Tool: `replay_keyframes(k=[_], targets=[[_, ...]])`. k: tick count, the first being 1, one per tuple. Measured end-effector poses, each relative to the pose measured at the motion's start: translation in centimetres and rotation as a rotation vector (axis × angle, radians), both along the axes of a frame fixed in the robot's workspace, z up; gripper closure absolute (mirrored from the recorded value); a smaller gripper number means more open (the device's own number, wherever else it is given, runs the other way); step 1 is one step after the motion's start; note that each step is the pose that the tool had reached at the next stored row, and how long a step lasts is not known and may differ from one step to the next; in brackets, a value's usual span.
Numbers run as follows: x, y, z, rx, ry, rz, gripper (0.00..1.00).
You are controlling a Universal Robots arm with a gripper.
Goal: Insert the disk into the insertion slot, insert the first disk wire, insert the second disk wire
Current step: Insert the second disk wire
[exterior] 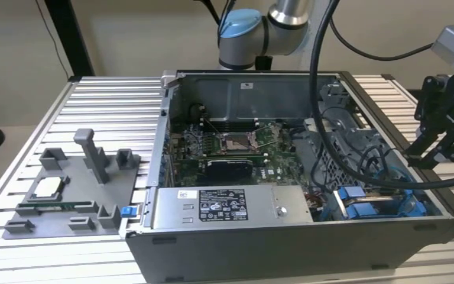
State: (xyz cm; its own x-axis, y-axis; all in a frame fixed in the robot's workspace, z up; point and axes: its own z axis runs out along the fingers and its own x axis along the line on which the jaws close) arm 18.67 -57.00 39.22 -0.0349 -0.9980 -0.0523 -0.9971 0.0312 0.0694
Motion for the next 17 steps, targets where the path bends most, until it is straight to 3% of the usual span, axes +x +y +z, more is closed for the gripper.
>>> replay_keyframes(k=[4, 10, 13, 17], targets=[[0.0, 0.37, -0.02, -0.0045, -0.0011, 0.000, 0.00], [0.0, 2.16, -0.28, -0.0448, -0.0116, 0.000, 0.00], [0.1, 2.30, -0.48, -0.0618, -0.0178, 0.001, 0.00], [0.2, 2.30, -0.74, -0.0781, -0.0213, 0.009, 0.00]])
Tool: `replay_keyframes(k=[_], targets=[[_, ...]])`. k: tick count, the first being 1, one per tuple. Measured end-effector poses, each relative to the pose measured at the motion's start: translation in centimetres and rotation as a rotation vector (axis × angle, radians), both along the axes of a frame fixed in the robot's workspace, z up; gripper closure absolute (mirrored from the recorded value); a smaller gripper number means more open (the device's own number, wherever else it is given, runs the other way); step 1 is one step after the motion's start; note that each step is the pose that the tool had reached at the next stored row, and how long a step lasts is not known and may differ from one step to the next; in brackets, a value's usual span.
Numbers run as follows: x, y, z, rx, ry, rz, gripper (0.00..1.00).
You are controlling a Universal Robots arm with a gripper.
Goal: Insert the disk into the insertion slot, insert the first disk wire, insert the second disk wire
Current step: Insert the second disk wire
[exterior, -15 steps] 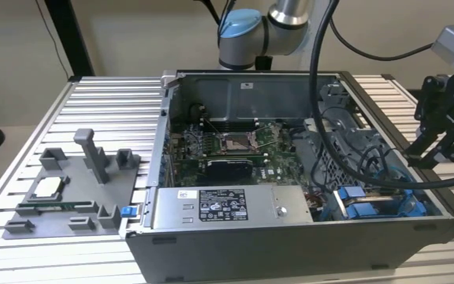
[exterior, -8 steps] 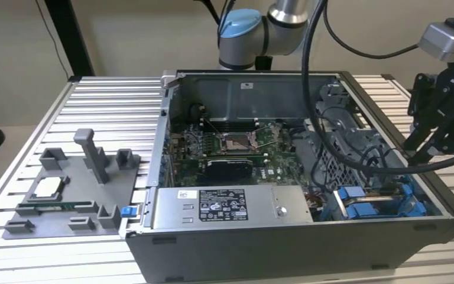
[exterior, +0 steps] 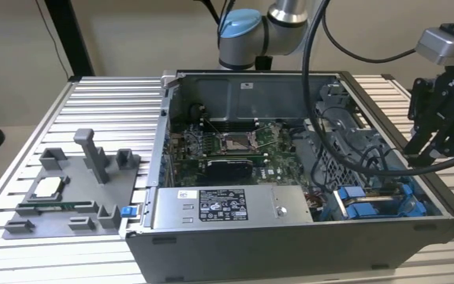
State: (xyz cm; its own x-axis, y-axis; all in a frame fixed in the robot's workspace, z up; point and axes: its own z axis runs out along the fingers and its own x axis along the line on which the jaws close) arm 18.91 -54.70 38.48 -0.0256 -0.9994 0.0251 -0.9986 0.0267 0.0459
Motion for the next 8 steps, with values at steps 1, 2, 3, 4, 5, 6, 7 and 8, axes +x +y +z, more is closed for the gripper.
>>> replay_keyframes(k=[1, 2, 3, 4, 5, 6, 7, 8], targets=[[0.01, 0.01, -0.07, -0.0006, -0.0020, 0.004, 0.00], [0.03, 0.01, -0.15, -0.0008, -0.0049, 0.007, 0.00], [0.04, 0.01, -0.23, -0.0008, -0.0071, 0.010, 0.00], [0.05, 0.01, -0.31, -0.0008, -0.0096, 0.013, 0.00], [0.05, 0.00, -0.38, -0.0007, -0.0120, 0.016, 0.00], [0.06, 0.01, -0.39, -0.0009, -0.0137, 0.019, 0.00], [0.07, 0.01, -0.40, -0.0009, -0.0140, 0.020, 0.00], [0.07, 0.00, -0.40, -0.0010, -0.0143, 0.021, 0.00]])
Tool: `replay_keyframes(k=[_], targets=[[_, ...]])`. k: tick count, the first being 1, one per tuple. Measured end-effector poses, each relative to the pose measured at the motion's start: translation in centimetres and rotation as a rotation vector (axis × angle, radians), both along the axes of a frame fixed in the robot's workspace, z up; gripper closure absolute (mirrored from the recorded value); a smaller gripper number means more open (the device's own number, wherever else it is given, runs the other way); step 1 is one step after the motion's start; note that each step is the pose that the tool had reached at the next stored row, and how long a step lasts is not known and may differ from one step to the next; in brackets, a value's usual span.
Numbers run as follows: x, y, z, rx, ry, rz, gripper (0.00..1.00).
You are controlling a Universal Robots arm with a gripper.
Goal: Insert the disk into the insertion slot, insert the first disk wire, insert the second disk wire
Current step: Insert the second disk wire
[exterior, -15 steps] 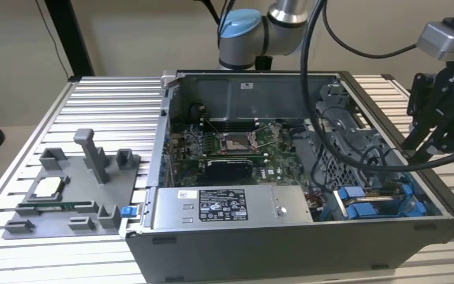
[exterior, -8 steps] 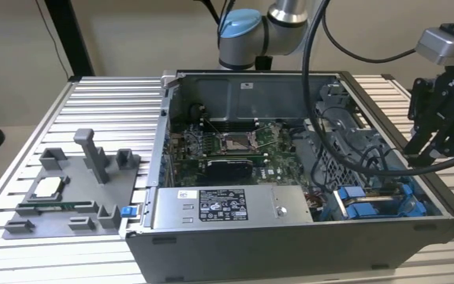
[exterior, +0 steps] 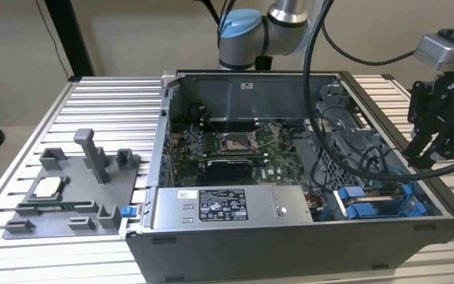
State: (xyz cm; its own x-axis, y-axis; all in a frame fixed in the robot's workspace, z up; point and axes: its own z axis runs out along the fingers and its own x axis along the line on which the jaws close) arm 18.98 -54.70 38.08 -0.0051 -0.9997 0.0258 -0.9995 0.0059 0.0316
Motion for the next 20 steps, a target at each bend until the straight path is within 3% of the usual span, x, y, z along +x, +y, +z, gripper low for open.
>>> replay_keyframes(k=[9, 20], targets=[[0.00, 0.01, -0.06, 0.0005, -0.0022, 0.000, 0.00], [-0.01, 0.14, -0.25, 0.0004, -0.0099, 0.000, 0.00]])
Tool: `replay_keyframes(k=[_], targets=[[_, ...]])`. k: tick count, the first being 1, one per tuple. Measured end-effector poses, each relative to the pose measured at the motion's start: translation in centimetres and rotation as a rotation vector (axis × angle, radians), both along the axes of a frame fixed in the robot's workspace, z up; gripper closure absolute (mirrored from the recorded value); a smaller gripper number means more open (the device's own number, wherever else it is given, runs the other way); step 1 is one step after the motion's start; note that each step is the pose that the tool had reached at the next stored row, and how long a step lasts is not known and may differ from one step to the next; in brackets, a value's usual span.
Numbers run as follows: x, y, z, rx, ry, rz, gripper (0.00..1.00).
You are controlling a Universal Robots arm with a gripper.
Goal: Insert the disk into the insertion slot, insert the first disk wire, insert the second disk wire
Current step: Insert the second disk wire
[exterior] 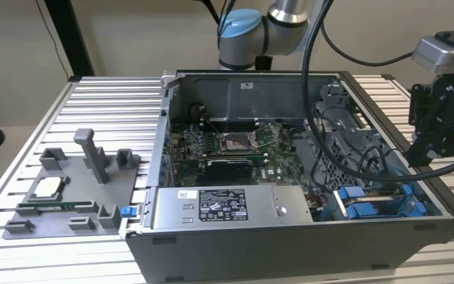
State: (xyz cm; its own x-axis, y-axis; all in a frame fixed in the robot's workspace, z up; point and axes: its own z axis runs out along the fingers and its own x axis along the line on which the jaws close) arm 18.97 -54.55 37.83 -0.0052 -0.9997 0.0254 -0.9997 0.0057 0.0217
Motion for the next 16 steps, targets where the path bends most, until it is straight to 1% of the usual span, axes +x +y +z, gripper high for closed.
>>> replay_keyframes(k=[6, 7, 16], targets=[[0.00, 0.04, -0.03, 0.0000, -0.0007, 0.000, 0.00], [0.00, 0.04, -0.03, 0.0000, -0.0007, 0.000, 1.00], [-0.02, 0.05, -0.05, 0.0004, -0.0008, 0.000, 1.00]])
